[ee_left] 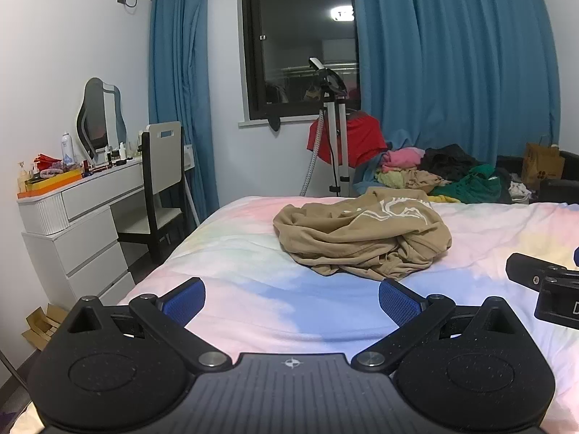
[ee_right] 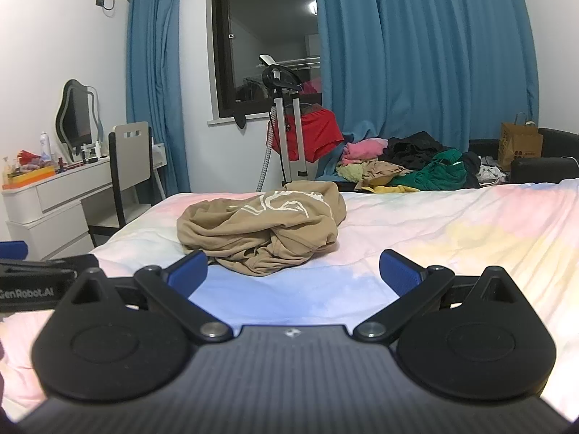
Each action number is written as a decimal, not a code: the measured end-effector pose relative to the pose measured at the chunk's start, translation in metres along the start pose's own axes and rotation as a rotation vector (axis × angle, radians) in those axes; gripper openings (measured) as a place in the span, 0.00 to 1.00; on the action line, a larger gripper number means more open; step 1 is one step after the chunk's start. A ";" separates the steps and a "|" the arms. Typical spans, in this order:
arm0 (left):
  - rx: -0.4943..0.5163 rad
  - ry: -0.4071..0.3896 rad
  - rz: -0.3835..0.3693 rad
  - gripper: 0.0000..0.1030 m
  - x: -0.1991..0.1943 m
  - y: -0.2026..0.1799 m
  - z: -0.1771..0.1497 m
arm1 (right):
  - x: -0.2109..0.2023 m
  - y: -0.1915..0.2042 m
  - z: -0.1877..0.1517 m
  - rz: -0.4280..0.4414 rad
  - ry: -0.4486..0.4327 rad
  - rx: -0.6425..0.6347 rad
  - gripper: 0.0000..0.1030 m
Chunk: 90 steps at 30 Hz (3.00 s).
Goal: Fold clothes
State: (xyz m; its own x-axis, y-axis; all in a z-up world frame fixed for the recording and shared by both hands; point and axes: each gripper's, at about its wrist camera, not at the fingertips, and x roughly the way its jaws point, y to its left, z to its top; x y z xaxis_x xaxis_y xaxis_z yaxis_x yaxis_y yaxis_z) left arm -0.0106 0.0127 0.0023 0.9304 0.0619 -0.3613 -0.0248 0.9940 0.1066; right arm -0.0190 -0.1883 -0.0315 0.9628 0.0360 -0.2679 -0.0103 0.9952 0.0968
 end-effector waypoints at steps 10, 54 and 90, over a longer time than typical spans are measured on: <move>0.014 0.018 -0.009 1.00 0.009 -0.002 -0.006 | 0.001 -0.004 0.003 0.000 0.009 0.023 1.00; -0.166 0.110 -0.357 0.07 0.126 -0.006 0.045 | 0.085 -0.064 -0.031 -0.077 -0.037 0.157 1.00; -0.415 0.179 -0.394 0.07 0.106 0.112 -0.017 | 0.107 0.026 -0.063 0.221 0.272 -0.016 0.27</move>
State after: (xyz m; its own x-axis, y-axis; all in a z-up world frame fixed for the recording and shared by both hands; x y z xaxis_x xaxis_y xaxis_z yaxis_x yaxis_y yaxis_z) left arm 0.0786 0.1325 -0.0398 0.8235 -0.3397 -0.4544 0.1348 0.8952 -0.4249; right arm 0.0665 -0.1526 -0.1181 0.8294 0.2716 -0.4883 -0.2168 0.9619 0.1668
